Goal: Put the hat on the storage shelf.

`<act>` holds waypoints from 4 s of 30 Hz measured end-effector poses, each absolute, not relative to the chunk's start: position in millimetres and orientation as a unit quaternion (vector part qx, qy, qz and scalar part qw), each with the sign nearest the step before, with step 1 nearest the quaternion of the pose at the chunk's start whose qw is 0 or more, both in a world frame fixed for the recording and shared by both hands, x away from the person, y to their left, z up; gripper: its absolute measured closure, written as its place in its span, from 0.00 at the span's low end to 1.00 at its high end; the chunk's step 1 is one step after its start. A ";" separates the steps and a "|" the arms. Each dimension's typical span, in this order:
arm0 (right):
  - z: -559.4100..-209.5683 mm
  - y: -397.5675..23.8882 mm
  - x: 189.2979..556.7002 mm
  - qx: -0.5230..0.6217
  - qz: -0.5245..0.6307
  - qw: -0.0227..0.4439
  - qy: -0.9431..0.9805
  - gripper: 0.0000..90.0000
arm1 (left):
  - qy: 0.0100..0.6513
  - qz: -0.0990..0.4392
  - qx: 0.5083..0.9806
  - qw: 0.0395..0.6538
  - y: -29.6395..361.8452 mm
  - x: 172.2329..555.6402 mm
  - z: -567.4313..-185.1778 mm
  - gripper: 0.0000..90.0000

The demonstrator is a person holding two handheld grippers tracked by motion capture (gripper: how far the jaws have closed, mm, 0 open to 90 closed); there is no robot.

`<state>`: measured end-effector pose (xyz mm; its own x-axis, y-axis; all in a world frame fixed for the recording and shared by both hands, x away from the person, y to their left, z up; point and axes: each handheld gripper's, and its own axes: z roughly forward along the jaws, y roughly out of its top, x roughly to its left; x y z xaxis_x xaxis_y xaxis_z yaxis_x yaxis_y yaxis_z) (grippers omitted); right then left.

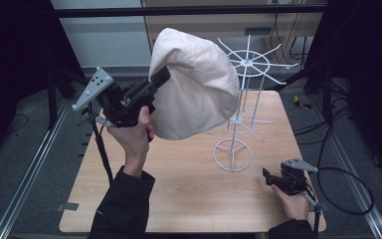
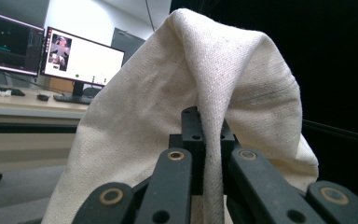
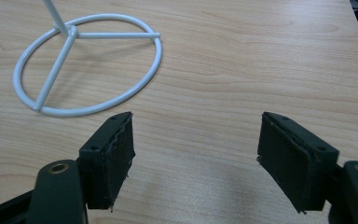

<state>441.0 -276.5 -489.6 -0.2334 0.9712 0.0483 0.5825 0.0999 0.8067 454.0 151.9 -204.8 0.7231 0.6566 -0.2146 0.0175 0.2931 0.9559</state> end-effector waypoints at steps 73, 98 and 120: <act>-490.3 -275.3 441.3 0.556 0.364 0.267 0.698 0.30 | 0.318 0.217 0.667 0.638 152.9 483.5 -299.4 0.69; -490.4 -274.8 441.0 0.555 0.363 0.267 0.699 0.29 | 0.331 0.234 0.708 0.578 195.3 466.1 -334.8 0.44; -490.9 -274.7 439.7 0.559 0.363 0.267 0.696 0.29 | 0.427 0.255 0.718 0.487 258.0 457.9 -413.4 0.31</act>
<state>439.7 -274.7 -490.9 -0.2333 0.9718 0.0346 0.5845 0.1118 0.8037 457.9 258.0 -413.4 0.5061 0.8611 -0.0498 0.3644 -0.1611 0.9172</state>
